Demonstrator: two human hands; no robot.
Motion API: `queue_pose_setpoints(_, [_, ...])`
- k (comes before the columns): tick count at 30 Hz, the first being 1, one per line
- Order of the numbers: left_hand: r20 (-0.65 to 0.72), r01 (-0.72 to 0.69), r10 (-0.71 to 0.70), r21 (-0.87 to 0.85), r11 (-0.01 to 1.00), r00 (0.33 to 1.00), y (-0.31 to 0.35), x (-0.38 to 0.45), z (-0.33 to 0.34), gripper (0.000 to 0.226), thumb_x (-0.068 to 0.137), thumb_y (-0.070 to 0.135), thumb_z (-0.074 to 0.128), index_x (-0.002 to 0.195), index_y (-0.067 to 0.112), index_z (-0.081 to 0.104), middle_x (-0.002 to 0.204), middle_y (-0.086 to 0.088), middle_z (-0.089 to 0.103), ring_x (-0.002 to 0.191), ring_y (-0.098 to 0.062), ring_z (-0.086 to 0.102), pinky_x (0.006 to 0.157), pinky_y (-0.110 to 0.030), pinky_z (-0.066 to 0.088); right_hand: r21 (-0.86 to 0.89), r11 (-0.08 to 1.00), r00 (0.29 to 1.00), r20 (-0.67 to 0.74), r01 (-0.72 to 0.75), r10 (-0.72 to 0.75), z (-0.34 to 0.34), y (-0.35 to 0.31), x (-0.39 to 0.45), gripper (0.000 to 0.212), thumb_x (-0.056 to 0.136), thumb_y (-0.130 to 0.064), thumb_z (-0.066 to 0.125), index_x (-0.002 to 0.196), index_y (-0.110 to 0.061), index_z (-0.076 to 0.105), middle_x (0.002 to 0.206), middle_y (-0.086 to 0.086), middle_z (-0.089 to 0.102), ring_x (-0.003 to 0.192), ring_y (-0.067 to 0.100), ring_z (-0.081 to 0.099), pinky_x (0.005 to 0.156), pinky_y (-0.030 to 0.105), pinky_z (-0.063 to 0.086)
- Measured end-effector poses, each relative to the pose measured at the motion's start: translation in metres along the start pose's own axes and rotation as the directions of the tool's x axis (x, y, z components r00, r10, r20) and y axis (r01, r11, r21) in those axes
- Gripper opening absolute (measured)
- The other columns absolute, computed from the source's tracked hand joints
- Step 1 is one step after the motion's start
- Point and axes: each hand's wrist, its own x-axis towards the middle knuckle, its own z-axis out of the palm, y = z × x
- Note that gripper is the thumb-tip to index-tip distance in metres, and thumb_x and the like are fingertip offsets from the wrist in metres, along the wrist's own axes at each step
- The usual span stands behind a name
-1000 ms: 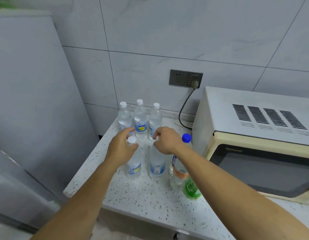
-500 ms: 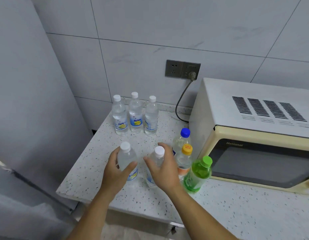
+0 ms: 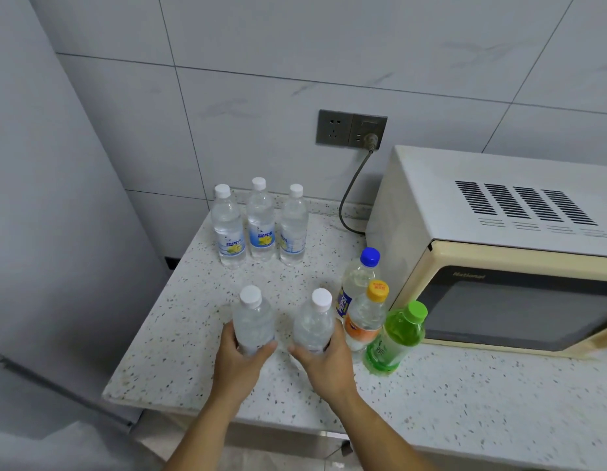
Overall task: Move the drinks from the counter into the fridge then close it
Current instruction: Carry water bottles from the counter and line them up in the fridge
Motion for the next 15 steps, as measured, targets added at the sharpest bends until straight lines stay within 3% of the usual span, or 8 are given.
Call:
queue_pose_setpoints(2, [0.002, -0.020, 0.020, -0.011, 1.000, 1.000, -0.004, -0.002, -0.002, 0.064, 0.066, 0.042, 0.087, 0.117, 0.053, 0.049, 0.114, 0.019, 0.063, 0.105, -0.001, 0.060, 0.078, -0.023, 0.047, 0.018, 1.000, 1.000, 0.015, 0.014, -0.015, -0.001, 0.001, -0.003, 0.067, 0.068, -0.030, 0.090, 0.120, -0.037, 0.050, 0.114, -0.020, 0.061, 0.106, -0.003, 0.058, 0.089, 0.015, 0.048])
queue_pose_setpoints(5, [0.019, -0.020, 0.020, -0.005, 1.000, 1.000, -0.010, -0.014, -0.007, 0.063, 0.064, 0.043, 0.088, 0.114, 0.056, 0.051, 0.111, 0.024, 0.064, 0.103, 0.002, 0.059, 0.078, -0.020, 0.046, 0.051, 0.999, 0.999, 0.040, 0.015, -0.017, -0.005, 0.006, -0.014, 0.070, 0.067, -0.034, 0.090, 0.125, -0.030, 0.051, 0.116, -0.016, 0.064, 0.107, 0.002, 0.061, 0.092, 0.026, 0.052])
queue_pose_setpoints(8, [0.015, -0.003, 0.003, -0.003, 1.000, 1.000, -0.012, -0.034, -0.013, 0.059, 0.064, 0.041, 0.089, 0.108, 0.058, 0.053, 0.107, 0.024, 0.065, 0.101, 0.002, 0.060, 0.075, -0.019, 0.046, 0.066, 0.998, 0.998, 0.060, 0.008, -0.012, -0.011, 0.007, -0.027, 0.072, 0.063, -0.041, 0.089, 0.124, -0.037, 0.051, 0.116, -0.019, 0.064, 0.107, -0.002, 0.061, 0.091, 0.026, 0.053])
queue_pose_setpoints(11, [-0.015, 0.011, -0.011, -0.014, 1.000, 1.000, -0.014, -0.058, -0.017, 0.057, 0.066, 0.035, 0.089, 0.104, 0.060, 0.055, 0.102, 0.027, 0.067, 0.095, 0.002, 0.063, 0.072, -0.019, 0.047, 0.076, 0.997, 0.994, 0.112, 0.001, -0.009, -0.017, 0.009, -0.040, 0.068, 0.066, -0.034, 0.090, 0.121, -0.041, 0.050, 0.116, -0.018, 0.064, 0.106, -0.004, 0.061, 0.090, 0.026, 0.053])
queue_pose_setpoints(13, [-0.032, 0.025, -0.027, -0.061, 0.998, 0.999, -0.017, -0.078, -0.020, 0.054, 0.068, 0.029, 0.089, 0.100, 0.060, 0.059, 0.101, 0.031, 0.068, 0.091, 0.004, 0.066, 0.071, -0.022, 0.051, 0.106, 0.994, 0.988, 0.153, 0.004, -0.020, -0.023, 0.013, -0.050, 0.070, 0.070, -0.028, 0.088, 0.128, -0.034, 0.049, 0.119, -0.014, 0.064, 0.108, 0.000, 0.062, 0.093, 0.029, 0.054])
queue_pose_setpoints(15, [-0.032, 0.068, -0.073, -0.139, 0.988, 0.997, -0.025, -0.101, -0.024, 0.048, 0.067, 0.032, 0.091, 0.103, 0.050, 0.065, 0.104, 0.019, 0.073, 0.092, -0.004, 0.071, 0.076, -0.030, 0.057, 0.152, 0.988, 0.979, 0.203, -0.032, 0.001, -0.032, 0.019, -0.060, 0.074, 0.073, -0.024, 0.087, 0.135, -0.027, 0.045, 0.125, -0.010, 0.062, 0.112, 0.004, 0.062, 0.096, 0.031, 0.054])
